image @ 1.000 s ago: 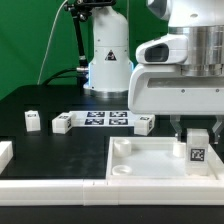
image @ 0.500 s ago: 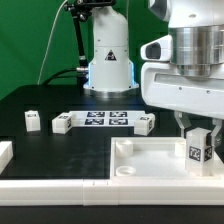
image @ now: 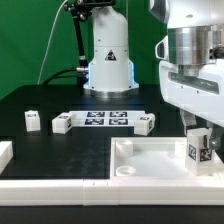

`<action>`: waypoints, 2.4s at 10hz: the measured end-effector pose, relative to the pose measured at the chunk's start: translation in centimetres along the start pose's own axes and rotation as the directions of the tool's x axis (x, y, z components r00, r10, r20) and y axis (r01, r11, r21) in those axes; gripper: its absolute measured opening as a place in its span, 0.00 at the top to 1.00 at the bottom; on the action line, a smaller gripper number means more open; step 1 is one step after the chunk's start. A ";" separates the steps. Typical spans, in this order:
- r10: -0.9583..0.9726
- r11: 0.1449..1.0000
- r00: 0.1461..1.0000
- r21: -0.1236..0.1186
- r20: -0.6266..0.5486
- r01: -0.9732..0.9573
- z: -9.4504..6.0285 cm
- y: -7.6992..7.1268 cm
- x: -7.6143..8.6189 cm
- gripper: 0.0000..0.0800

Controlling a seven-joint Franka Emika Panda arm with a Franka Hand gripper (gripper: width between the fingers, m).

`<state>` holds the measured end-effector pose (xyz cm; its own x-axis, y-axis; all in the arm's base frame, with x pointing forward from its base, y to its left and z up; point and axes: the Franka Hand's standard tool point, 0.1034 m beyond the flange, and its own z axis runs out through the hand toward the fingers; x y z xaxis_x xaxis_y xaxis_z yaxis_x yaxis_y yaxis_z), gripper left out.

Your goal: Assemble one leg

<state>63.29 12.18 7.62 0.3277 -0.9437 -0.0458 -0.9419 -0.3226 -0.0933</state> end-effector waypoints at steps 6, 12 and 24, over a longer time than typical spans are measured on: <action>-0.572 0.818 0.819 -0.043 0.030 0.573 -0.1 0.1 -0.4 0.19; -0.953 0.299 0.301 -0.042 0.046 0.953 -0.2 -0.1 -0.5 0.19; -0.938 0.342 0.343 -0.039 0.039 0.939 -0.2 0.2 0.5 0.64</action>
Offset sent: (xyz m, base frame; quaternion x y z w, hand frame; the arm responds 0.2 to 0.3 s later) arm 0.0030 0.0060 0.0021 -0.0658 -0.0054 -0.3123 0.9477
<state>63.30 11.63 7.75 0.9993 -0.0182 0.0334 -0.0170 -0.9992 -0.0356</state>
